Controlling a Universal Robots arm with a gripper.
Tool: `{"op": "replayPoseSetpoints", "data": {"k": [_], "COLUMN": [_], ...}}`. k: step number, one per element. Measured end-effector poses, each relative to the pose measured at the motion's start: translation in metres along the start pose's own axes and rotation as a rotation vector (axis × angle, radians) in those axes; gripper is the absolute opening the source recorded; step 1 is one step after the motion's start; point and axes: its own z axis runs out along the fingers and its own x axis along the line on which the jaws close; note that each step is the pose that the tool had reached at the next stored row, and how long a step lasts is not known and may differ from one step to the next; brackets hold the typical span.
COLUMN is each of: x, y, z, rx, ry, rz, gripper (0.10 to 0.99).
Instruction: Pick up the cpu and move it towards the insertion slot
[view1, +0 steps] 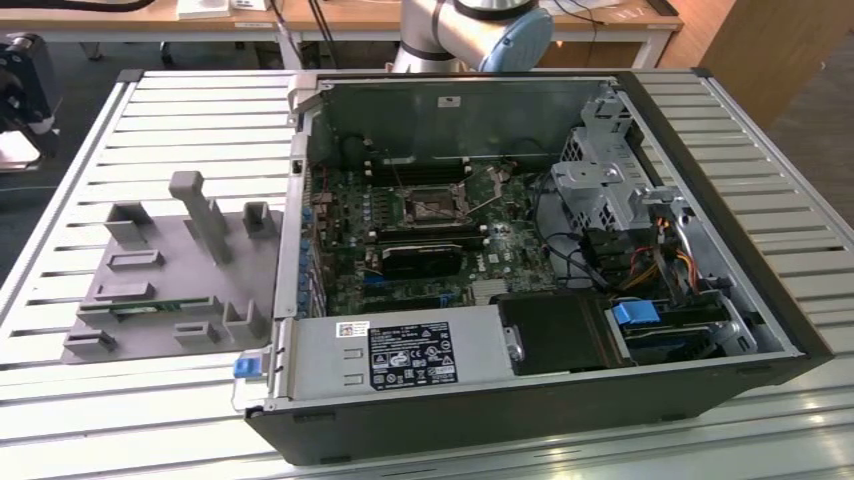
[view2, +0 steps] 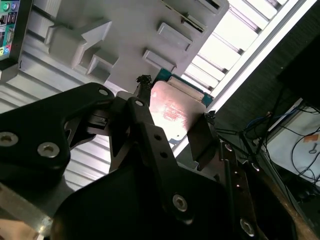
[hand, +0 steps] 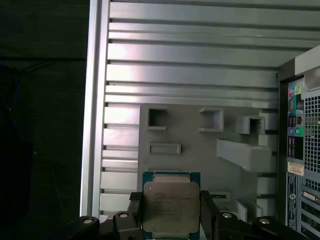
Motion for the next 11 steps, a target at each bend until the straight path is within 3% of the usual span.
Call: {"op": "replayPoseSetpoints", "data": {"k": [11], "x": [-0.0001], "y": [0.0009], "z": [-0.0228], "rx": [0.000], "ry": [0.0000], "rz": [0.000], "gripper": [0.541]}}
